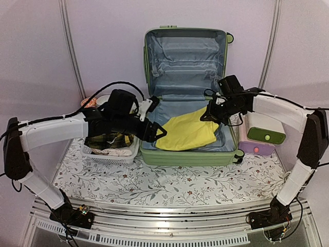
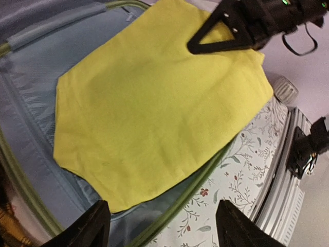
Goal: Open, take out, and arrange the luggage
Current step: Pick up the clothes from the opened luggage.
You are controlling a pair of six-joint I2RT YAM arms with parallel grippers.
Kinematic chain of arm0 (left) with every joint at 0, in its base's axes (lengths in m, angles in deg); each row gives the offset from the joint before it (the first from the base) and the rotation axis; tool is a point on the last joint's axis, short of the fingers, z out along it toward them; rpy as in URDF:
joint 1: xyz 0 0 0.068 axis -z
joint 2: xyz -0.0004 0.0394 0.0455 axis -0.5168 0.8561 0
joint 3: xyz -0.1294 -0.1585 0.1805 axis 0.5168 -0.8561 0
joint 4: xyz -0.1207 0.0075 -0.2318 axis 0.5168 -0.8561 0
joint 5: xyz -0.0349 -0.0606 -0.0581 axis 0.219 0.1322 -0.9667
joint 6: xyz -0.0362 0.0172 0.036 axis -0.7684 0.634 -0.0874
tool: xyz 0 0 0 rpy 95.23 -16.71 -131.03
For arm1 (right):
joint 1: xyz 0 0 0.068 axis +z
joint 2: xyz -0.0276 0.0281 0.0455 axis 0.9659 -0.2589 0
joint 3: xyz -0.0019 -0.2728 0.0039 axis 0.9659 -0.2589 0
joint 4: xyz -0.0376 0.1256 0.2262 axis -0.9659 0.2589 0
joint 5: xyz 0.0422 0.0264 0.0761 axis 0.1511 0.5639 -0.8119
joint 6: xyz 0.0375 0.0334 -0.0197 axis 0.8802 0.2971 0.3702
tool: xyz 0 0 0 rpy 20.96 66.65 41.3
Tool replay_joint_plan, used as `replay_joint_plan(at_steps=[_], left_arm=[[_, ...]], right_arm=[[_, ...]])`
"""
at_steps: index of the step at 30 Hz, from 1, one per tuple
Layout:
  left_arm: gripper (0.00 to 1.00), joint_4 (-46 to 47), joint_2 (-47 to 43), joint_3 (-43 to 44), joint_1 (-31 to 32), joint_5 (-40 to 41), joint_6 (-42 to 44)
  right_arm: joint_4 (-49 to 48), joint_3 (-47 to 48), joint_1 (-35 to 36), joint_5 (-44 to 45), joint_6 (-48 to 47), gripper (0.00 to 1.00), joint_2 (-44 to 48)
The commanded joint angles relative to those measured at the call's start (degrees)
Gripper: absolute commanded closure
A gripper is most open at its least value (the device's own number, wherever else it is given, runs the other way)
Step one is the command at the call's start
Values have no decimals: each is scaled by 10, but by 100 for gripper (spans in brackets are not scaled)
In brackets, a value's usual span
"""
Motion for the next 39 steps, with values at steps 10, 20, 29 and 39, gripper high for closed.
replay_joint_plan(at_steps=[10,20,29,39], left_arm=[[5,163,-22,-81,170,92,210],[2,217,97,-26,238,196,296],[3,295,163,0,248,275,354],[34,338,242,76,249,281,384]], right_arm=[[-5,-166,18,36,117,98,162],[41,-178,47,31,199,98,154],[28,-194,51,24,221,98,188],[27,-235,54,27,247,76,211]])
